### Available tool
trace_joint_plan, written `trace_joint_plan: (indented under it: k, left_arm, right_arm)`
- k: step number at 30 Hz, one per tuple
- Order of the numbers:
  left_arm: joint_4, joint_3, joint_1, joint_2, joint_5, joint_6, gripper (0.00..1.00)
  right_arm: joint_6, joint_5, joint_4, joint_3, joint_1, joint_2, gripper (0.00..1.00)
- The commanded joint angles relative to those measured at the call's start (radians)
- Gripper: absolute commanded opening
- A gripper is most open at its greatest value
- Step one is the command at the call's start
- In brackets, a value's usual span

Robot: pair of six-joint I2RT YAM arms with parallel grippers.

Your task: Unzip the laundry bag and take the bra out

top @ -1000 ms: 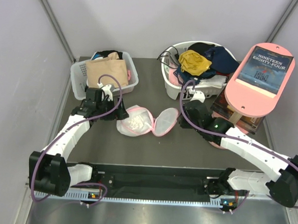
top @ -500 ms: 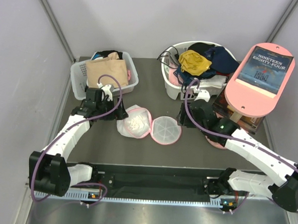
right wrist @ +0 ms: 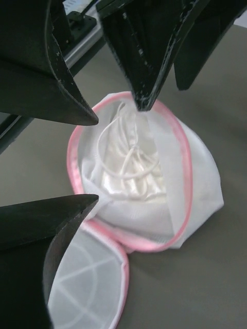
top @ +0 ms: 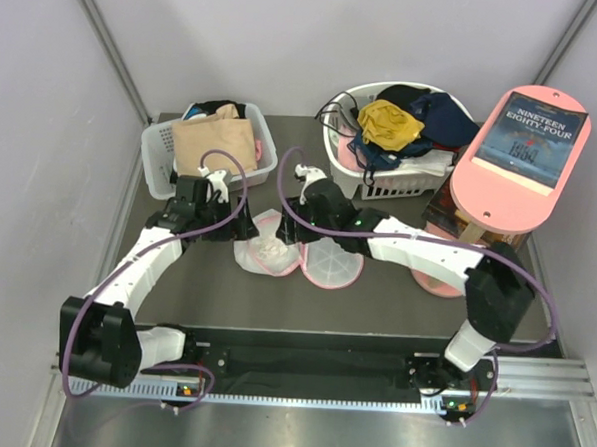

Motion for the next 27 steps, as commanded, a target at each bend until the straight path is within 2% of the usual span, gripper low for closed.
trace_joint_plan:
  k: [1,7,8,18,27]
  left_arm:
    - [0.015,0.028,-0.012,0.028,0.015,0.016,0.88]
    - [0.004,0.041,-0.018,0.063,0.021,0.018,0.79]
    - [0.001,0.042,-0.018,0.068,0.023,0.018,0.74]
    - [0.002,0.041,-0.026,0.076,0.040,0.021,0.46]
    - [0.004,0.041,-0.031,0.089,0.067,0.021,0.34]
  right_arm:
    - [-0.017,-0.117,0.102,0.095,0.013,0.112,0.56]
    - [0.006,-0.166,0.106,0.131,0.015,0.198,0.55]
    - [0.012,-0.163,0.108,0.126,0.015,0.201,0.55]
    - [0.026,-0.120,0.093,0.117,0.015,0.282,0.56]
    - [0.017,-0.044,0.025,0.148,0.010,0.327,0.59]
